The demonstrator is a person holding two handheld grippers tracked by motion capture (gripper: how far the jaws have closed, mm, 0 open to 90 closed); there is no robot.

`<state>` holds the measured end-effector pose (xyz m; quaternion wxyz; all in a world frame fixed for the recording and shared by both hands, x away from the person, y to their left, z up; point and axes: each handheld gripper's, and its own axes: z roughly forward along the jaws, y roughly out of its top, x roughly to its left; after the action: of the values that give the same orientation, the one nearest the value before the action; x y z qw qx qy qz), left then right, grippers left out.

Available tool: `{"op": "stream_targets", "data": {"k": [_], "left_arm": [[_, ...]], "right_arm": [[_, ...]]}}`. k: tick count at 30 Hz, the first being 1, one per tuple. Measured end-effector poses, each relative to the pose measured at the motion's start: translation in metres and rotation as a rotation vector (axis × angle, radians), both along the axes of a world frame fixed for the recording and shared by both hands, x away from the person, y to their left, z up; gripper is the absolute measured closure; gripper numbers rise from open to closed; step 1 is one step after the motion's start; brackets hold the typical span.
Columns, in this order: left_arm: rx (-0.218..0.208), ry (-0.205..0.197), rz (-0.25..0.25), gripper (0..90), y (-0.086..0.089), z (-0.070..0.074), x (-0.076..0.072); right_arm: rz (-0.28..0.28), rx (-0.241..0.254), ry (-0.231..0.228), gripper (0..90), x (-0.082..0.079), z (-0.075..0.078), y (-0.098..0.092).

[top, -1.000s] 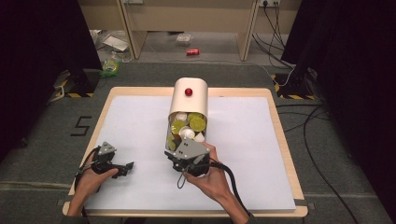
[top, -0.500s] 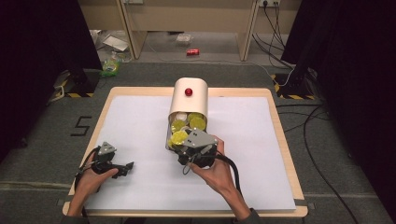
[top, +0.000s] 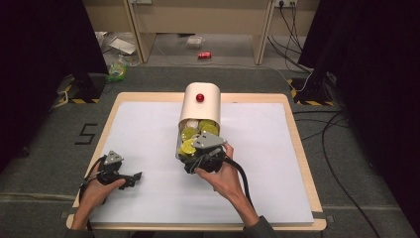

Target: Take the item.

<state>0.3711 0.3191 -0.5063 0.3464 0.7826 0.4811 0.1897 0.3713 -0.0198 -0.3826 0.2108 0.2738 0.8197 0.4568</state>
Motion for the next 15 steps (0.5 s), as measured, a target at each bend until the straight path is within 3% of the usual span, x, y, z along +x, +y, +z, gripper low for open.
{"op": "stream_targets", "data": {"k": [9,15], "left_arm": [[0.000,0.000,0.000,0.0,0.0000,0.0000,0.0001],[0.000,0.000,0.000,0.0,0.0000,0.0000,0.0000]], "right_arm": [[-0.042,0.015,-0.004,31.5,0.0040,0.0005,0.0001],[-0.043,-0.004,-0.016,32.0,0.0028,-0.0001,0.0016]]}}
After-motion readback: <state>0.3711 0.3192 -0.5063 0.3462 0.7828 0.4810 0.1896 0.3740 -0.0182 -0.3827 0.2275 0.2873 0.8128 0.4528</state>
